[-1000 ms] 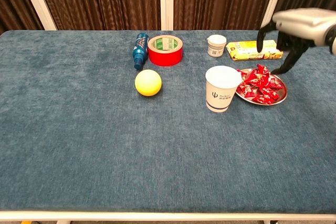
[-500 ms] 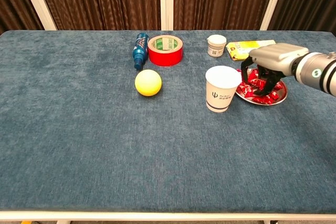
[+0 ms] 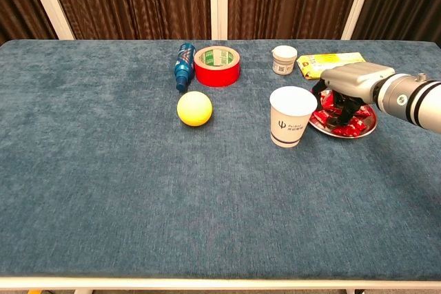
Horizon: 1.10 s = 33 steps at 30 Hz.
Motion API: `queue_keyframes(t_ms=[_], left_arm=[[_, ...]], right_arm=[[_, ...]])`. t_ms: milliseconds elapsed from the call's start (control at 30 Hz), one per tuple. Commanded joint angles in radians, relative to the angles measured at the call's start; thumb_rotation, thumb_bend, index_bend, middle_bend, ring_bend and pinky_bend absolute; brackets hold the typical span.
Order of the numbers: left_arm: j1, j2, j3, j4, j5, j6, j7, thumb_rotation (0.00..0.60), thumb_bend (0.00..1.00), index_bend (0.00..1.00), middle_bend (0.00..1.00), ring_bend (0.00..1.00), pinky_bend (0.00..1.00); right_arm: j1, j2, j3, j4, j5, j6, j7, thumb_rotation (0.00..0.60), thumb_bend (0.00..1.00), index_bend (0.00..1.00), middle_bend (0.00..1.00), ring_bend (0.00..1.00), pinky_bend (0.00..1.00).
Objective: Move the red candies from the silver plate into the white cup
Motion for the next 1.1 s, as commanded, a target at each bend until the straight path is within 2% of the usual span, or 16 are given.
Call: queue_keyframes(t_ms=[33, 167, 267, 367, 467, 667, 933, 1100], left_arm=[[-0.001, 0.001, -0.001, 0.002, -0.002, -0.004, -0.003, 0.600, 0.00, 0.29, 0.22, 0.12, 0.13], [-0.002, 0.000, -0.003, 0.005, 0.001, -0.002, -0.005, 0.600, 0.00, 0.29, 0.22, 0.12, 0.13], [-0.003, -0.002, -0.003, 0.006, 0.002, -0.002, -0.006, 0.600, 0.00, 0.29, 0.22, 0.12, 0.13], [-0.004, -0.002, -0.004, 0.006, 0.004, -0.001, -0.004, 0.600, 0.00, 0.29, 0.22, 0.12, 0.13], [-0.003, 0.000, -0.005, 0.003, 0.006, 0.003, -0.003, 0.600, 0.00, 0.29, 0.22, 0.12, 0.13], [0.005, 0.004, -0.001, 0.002, 0.006, 0.010, -0.006, 0.600, 0.00, 0.29, 0.22, 0.12, 0.13], [0.013, 0.000, 0.002, 0.006, 0.003, 0.014, -0.017, 0.600, 0.00, 0.29, 0.22, 0.12, 0.13], [0.012, -0.004, 0.003, 0.013, -0.001, 0.005, -0.021, 0.600, 0.00, 0.29, 0.22, 0.12, 0.13]], right_arm=[[-0.014, 0.035, 0.012, -0.044, -0.020, 0.043, 0.014, 0.600, 0.40, 0.59, 1.00, 1.00, 1.00], [-0.044, 0.129, 0.037, -0.169, -0.073, 0.137, 0.041, 0.600, 0.40, 0.59, 1.00, 1.00, 1.00], [-0.073, 0.215, 0.054, -0.302, -0.139, 0.216, 0.075, 0.600, 0.40, 0.59, 1.00, 1.00, 1.00], [-0.088, 0.271, 0.059, -0.410, -0.197, 0.242, 0.121, 0.600, 0.40, 0.59, 1.00, 1.00, 1.00], [-0.085, 0.294, 0.043, -0.472, -0.238, 0.223, 0.137, 0.600, 0.40, 0.59, 1.00, 1.00, 1.00], [-0.053, 0.248, 0.017, -0.460, -0.242, 0.170, 0.096, 0.600, 0.40, 0.55, 1.00, 1.00, 1.00], [-0.030, 0.203, -0.007, -0.426, -0.223, 0.143, 0.030, 0.600, 0.37, 0.43, 1.00, 1.00, 1.00], [-0.034, 0.202, -0.006, -0.435, -0.214, 0.160, 0.018, 0.600, 0.08, 0.34, 1.00, 1.00, 1.00]])
